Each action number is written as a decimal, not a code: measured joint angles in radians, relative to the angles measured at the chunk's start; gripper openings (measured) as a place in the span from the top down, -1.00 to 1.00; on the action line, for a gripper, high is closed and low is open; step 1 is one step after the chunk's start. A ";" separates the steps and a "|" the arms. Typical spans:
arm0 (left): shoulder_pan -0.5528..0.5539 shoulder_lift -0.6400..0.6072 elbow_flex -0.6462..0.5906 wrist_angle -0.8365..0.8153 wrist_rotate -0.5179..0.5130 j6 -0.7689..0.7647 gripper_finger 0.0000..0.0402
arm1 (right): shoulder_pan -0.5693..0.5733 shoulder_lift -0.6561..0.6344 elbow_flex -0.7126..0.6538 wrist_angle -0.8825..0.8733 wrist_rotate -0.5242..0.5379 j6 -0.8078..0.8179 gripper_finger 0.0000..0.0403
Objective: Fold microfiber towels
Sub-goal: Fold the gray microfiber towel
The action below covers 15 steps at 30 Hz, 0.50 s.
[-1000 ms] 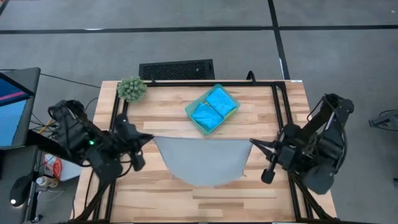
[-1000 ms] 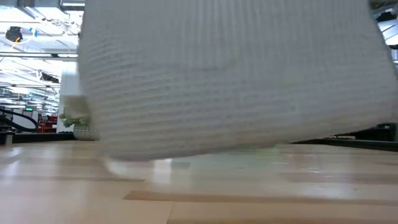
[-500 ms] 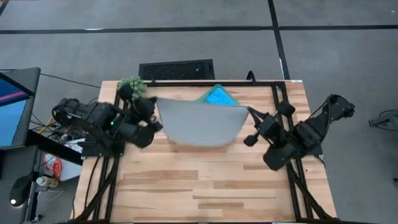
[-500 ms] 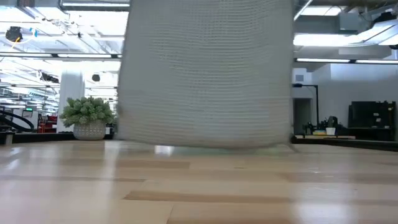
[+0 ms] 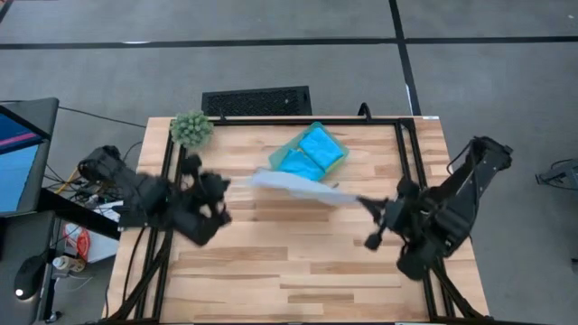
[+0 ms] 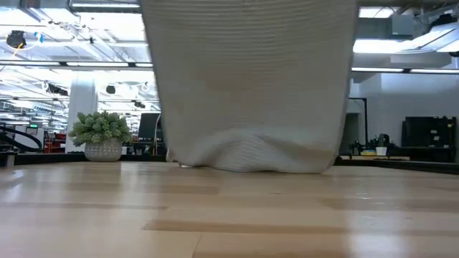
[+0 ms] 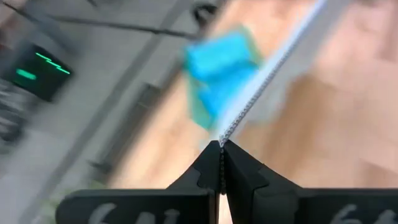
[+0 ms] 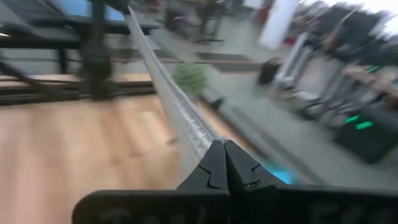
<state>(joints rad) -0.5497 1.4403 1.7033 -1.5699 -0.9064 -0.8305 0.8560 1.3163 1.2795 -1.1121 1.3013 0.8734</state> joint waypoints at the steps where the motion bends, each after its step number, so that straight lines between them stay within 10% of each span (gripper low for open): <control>1: -0.035 0.000 -0.031 0.008 0.033 -0.053 1.00 | 0.025 0.000 -0.030 0.040 -0.008 0.027 1.00; 15: -0.383 0.002 -0.422 0.317 0.248 -0.563 1.00 | 0.169 0.264 -0.234 0.751 -0.154 0.084 1.00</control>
<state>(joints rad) -0.9330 1.4425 1.2818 -1.2530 -0.6587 -1.3935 1.0251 1.5800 1.0451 -0.3614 1.1471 0.9578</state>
